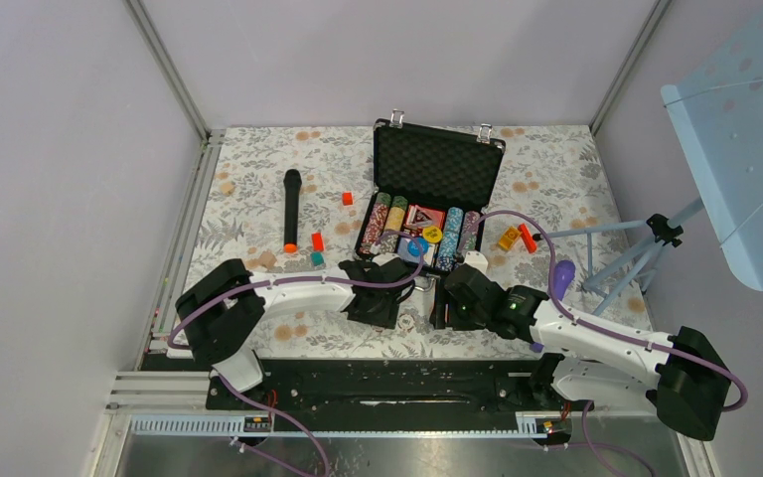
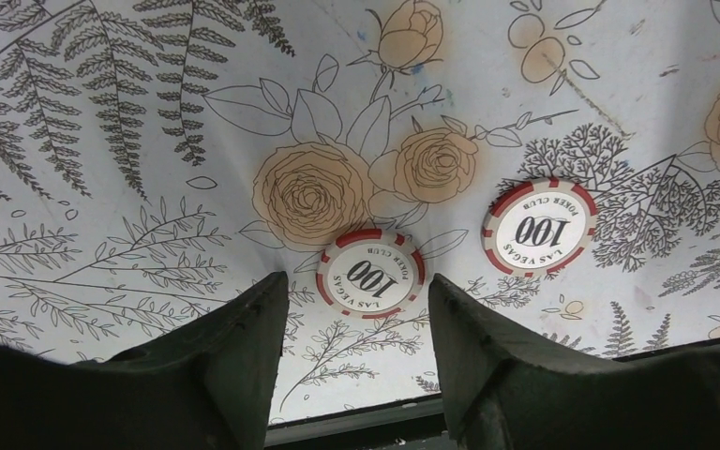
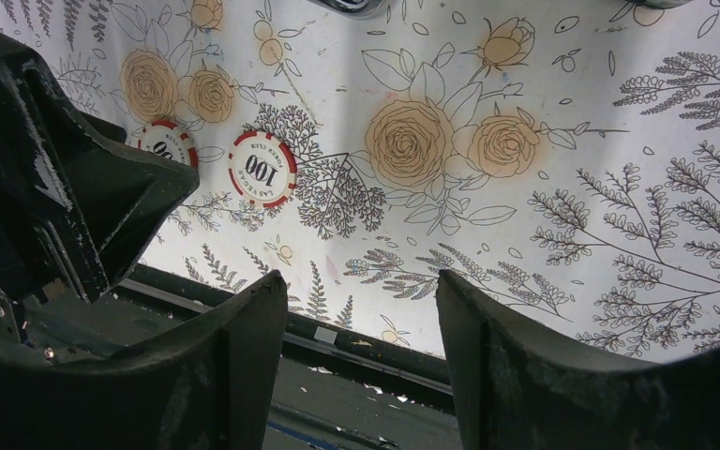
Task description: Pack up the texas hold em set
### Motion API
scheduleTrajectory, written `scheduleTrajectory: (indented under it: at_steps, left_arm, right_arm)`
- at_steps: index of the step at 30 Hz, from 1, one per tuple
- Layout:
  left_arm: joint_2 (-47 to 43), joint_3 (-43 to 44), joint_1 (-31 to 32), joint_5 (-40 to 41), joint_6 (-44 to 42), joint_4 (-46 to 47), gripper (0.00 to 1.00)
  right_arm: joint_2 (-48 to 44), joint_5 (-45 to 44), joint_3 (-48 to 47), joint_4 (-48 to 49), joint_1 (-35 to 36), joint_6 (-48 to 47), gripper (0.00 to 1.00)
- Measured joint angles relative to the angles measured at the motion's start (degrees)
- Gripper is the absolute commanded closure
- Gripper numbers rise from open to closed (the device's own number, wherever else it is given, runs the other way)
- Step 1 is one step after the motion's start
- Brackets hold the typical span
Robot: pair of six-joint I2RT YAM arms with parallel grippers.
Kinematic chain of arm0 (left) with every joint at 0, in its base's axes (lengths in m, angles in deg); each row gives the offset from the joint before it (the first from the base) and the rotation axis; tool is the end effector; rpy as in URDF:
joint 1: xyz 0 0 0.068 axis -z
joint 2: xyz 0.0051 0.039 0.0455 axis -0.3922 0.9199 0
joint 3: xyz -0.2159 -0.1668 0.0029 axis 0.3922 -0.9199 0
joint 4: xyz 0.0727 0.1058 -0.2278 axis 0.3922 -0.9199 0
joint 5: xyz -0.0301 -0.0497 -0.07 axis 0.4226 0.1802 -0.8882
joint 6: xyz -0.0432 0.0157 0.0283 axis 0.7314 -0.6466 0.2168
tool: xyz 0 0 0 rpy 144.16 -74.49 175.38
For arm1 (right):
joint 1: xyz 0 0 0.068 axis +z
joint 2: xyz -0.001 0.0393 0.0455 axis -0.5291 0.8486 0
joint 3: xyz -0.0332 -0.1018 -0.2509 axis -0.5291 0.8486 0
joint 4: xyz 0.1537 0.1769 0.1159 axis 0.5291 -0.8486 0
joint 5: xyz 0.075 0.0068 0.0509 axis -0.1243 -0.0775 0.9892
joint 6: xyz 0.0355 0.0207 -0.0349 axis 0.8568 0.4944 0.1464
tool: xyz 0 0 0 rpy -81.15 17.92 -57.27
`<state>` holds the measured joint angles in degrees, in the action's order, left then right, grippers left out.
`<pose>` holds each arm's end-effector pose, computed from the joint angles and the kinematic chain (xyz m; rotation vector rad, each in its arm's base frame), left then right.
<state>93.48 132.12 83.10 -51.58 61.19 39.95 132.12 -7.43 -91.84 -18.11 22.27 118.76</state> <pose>0.1533 -0.2529 0.1617 0.3119 2.8107 -0.1632 0.1245 0.1627 0.2027 -0.0922 2.5147 0.5748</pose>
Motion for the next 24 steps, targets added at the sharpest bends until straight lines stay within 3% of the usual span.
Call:
scheduleTrajectory:
  at_steps: [11, 18, 24]
  left_arm:
    - [0.1, 0.0, 0.0, 0.3, -0.2, -0.2, 0.49]
    - [0.3, 0.2, 0.4, 0.7, -0.5, -0.3, 0.58]
    - [0.6, 0.5, 0.6, 0.7, -0.5, -0.3, 0.60]
  right_arm:
    - [0.0, 0.0, 0.0, 0.0, 0.0, 0.0, 0.33]
    - [0.0, 0.0, 0.0, 0.0, 0.0, 0.0, 0.33]
    - [0.0, 0.0, 0.0, 0.0, 0.0, 0.0, 0.33]
